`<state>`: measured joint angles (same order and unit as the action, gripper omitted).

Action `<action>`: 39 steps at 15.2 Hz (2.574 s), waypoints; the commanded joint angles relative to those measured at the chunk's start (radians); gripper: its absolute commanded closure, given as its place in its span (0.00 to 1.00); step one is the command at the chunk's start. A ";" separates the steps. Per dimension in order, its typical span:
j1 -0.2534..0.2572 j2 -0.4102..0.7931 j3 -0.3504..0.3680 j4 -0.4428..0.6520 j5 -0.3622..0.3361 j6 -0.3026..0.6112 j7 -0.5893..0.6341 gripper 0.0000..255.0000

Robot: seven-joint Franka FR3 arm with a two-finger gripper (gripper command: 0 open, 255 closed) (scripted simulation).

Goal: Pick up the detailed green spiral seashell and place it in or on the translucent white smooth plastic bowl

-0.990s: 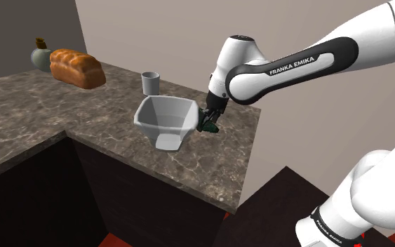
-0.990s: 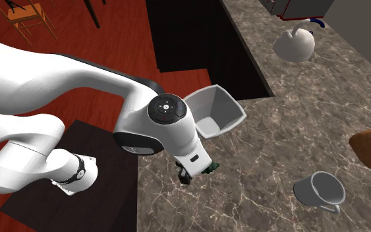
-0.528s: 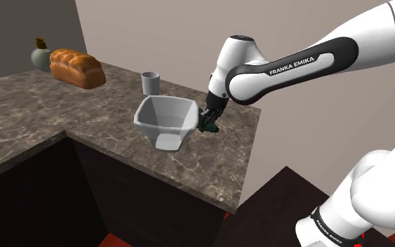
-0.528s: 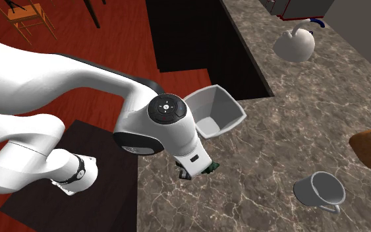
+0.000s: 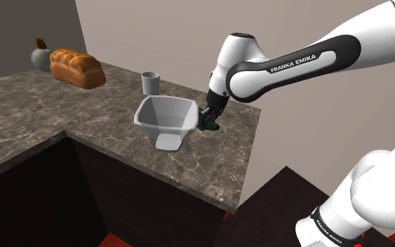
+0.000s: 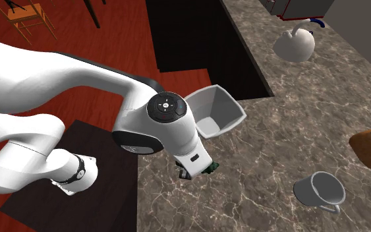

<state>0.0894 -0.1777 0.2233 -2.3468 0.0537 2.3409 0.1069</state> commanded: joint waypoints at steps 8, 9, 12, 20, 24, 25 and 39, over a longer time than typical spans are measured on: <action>0.001 -0.049 -0.006 0.074 0.008 -0.122 -0.005 1.00; 0.001 -0.054 -0.007 0.084 0.008 -0.136 -0.005 1.00; 0.001 -0.065 -0.009 0.114 0.009 -0.178 -0.006 1.00; 0.000 -0.086 -0.014 0.202 0.010 -0.287 -0.008 1.00; -0.001 -0.092 -0.016 0.250 0.009 -0.341 -0.007 1.00; -0.001 -0.092 -0.017 0.263 0.009 -0.354 -0.007 1.00; 0.003 -0.072 -0.004 0.454 0.001 -0.524 0.022 1.00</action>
<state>0.0887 -0.2557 0.2107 -1.9058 0.0565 1.8236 0.1159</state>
